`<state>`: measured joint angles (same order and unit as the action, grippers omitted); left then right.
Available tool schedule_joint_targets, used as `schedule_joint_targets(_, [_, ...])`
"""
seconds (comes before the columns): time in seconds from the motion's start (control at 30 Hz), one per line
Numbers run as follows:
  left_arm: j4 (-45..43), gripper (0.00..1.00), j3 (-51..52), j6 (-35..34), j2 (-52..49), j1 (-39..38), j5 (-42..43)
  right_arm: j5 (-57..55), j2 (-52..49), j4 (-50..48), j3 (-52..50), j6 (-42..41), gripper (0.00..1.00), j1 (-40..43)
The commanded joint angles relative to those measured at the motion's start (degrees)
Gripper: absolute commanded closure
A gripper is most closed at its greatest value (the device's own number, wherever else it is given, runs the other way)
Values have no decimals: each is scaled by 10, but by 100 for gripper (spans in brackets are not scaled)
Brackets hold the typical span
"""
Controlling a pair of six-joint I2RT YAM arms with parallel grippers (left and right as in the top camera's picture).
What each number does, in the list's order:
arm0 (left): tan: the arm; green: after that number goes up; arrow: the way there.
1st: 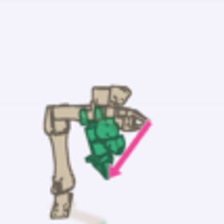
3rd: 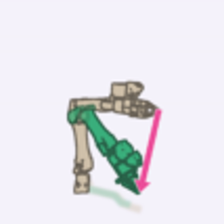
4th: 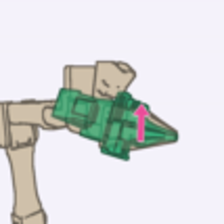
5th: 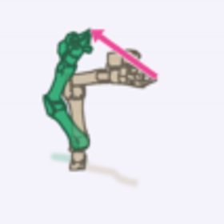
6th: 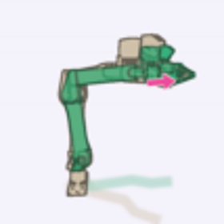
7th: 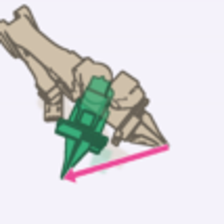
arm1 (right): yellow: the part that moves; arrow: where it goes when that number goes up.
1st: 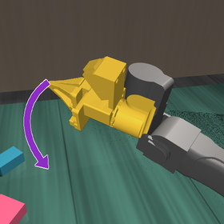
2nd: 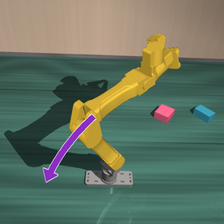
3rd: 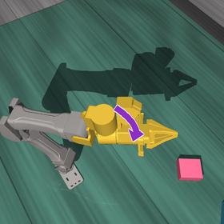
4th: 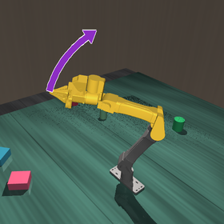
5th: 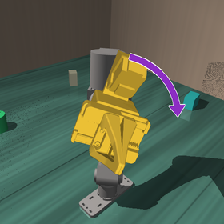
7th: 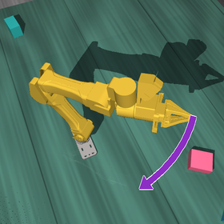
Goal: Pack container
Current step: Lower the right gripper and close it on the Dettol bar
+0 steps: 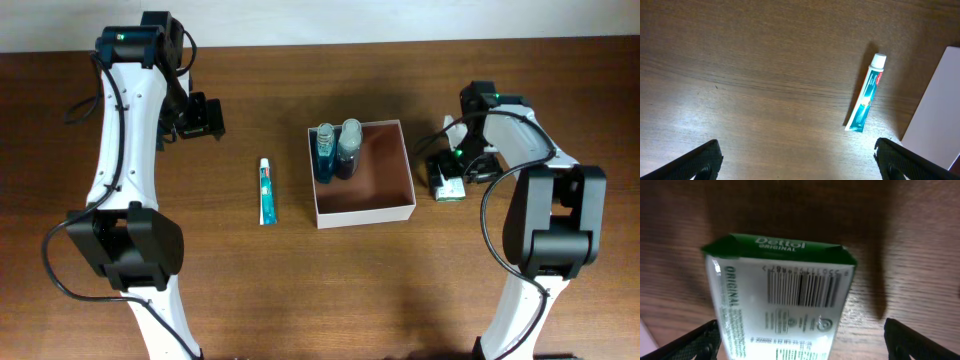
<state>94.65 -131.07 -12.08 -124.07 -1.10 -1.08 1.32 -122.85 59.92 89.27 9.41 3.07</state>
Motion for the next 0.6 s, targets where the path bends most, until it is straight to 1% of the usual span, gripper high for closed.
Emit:
schedule_joint_targets(0.0, [-1, 1, 2, -7, 19, 3, -4, -3, -5, -11, -19, -3, 1, 2])
schedule_joint_targets(0.33, [-1, 1, 2, -7, 19, 3, -4, -4, -5, -32, -24, -2, 1, 2])
schedule_joint_targets(0.5, [-1, 1, 2, -7, 19, 3, -4, -3, -5, -38, -24, -3, 21, 2])
schedule_joint_targets(0.57, [-1, 1, 2, -7, 19, 3, -4, -3, -5, -39, -24, -3, 25, 2])
